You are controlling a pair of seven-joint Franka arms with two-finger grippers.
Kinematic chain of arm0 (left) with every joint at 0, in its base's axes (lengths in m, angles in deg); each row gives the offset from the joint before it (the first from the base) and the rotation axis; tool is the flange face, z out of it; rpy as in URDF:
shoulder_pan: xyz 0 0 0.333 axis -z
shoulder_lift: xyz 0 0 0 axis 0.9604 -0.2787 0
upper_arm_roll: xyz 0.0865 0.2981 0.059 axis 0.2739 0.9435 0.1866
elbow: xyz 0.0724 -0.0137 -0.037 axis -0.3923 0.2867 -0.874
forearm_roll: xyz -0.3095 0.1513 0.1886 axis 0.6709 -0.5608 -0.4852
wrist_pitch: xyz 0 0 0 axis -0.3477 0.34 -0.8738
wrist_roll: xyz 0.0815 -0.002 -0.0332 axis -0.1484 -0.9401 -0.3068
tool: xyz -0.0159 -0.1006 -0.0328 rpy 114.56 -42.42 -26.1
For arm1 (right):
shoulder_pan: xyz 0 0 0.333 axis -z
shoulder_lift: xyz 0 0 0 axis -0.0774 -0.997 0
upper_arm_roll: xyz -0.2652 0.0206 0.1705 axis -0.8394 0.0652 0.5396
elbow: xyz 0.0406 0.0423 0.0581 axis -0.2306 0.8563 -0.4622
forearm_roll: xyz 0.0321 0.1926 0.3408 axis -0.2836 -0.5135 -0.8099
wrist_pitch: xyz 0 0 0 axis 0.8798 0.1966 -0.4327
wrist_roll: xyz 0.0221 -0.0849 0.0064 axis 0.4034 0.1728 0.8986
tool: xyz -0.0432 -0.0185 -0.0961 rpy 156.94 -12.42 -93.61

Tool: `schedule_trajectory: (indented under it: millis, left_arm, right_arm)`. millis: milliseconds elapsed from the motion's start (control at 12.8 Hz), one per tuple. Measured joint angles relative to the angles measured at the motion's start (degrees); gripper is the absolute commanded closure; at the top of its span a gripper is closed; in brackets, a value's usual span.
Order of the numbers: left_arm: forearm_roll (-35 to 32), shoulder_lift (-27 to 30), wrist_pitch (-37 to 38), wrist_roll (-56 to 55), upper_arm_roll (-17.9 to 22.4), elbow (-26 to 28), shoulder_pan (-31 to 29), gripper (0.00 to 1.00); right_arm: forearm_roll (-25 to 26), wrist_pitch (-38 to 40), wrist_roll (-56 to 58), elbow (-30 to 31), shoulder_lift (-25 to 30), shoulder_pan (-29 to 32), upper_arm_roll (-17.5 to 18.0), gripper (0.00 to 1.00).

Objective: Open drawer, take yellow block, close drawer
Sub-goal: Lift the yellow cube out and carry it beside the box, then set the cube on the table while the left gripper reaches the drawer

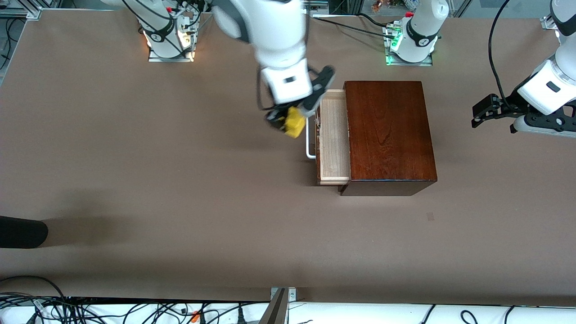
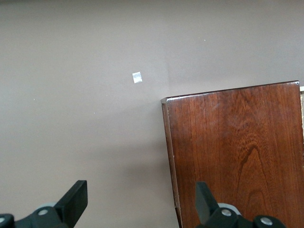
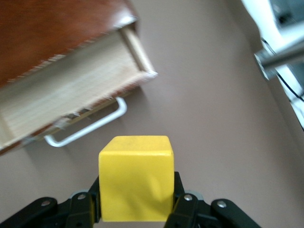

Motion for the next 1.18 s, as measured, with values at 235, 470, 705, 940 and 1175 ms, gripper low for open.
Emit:
schedule_trajectory:
  millis: [235,470,705,940,1175]
  left_arm:
    - [0.0,0.01,0.0,0.0,-0.02,0.0,0.01,0.0]
    - [0.0,0.02,0.0,0.0,-0.06,0.01,0.02,0.0]
    - [-0.01,0.02,0.28,0.59,-0.17,0.02,0.18,0.0]
    - [0.0,-0.01,3.84,5.53,-0.71,-0.06,1.99,0.0]
    - [0.02,-0.94,4.58,9.93,-5.6,-0.07,4.83,0.0]
  right_arm:
    - [-3.18,1.2,4.18,0.01,0.5,8.5,-0.04,0.97]
    - [-7.86,5.2,7.0,0.01,1.14,17.66,-0.18,0.96]
    - [-8.92,7.73,8.46,0.47,1.36,26.82,-0.07,0.96]
    - [-8.99,7.55,8.12,7.8,4.18,32.35,-0.04,0.99]
    - [-8.2,1.34,3.48,21.43,9.13,33.42,-0.67,0.99]
